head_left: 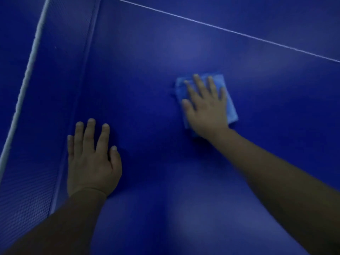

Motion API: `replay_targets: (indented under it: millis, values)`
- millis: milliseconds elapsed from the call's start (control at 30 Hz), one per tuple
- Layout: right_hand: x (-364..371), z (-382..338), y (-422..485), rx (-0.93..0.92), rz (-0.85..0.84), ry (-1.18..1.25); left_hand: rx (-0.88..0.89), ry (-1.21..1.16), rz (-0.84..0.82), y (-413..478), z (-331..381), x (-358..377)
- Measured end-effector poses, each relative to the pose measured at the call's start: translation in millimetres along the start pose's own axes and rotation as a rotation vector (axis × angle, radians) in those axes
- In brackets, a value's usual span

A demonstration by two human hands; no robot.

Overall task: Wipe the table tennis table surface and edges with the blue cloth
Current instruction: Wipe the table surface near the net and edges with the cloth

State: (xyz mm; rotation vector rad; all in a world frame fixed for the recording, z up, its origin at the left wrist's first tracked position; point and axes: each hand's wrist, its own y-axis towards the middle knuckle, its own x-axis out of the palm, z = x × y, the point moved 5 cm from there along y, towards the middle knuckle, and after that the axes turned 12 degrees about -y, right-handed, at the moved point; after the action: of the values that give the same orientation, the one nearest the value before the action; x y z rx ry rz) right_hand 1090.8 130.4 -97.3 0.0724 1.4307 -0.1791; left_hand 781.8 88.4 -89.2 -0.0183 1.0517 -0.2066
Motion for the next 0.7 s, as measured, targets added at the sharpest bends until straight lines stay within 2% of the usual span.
replay_targets:
  millis: [33, 133, 200, 233, 300, 400, 467, 500, 567, 633, 700]
  values:
    - [3.1, 33.2, -8.7, 0.071, -0.030, -0.029, 0.002, -0.001, 0.000, -0.3, 0.2, 0.0]
    - [12.7, 138.0, -17.1, 0.477, -0.150, -0.044, 0.009, -0.011, 0.012, -0.4, 0.9, -1.0]
    - [15.0, 153.5, -18.7, 0.703, -0.159, 0.047, 0.012, -0.014, 0.010, -1.3, 1.4, -1.4]
    - [13.1, 139.5, -17.5, 0.753, -0.130, 0.065, 0.010, -0.016, 0.007, -0.8, 1.5, -1.6]
    - [9.0, 84.4, -16.7, 0.658, -0.074, 0.060, 0.004, -0.013, 0.001, -0.6, 2.1, -2.1]
    - [-0.4, -15.4, -45.4, 0.158, 0.020, 0.037, -0.001, 0.001, 0.000, -0.2, -1.2, -1.8]
    - [-0.2, -25.1, -76.0, -0.133, 0.024, 0.032, 0.004, 0.025, 0.000, 2.1, -5.0, -1.5]
    - [0.8, 0.2, -84.5, -0.162, 0.013, 0.018, 0.007, 0.036, -0.003, 2.5, -4.1, 0.9]
    - [10.1, 79.5, -92.9, 0.040, -0.031, -0.041, -0.002, 0.071, -0.013, 2.0, -3.4, 3.9]
    - [17.1, 167.1, -108.3, 0.438, -0.157, -0.027, -0.005, 0.108, -0.015, 0.6, -1.0, 4.1]
    - [22.6, 207.9, -125.8, 0.790, -0.216, 0.092, 0.008, 0.095, 0.011, -0.1, 6.9, 1.8]
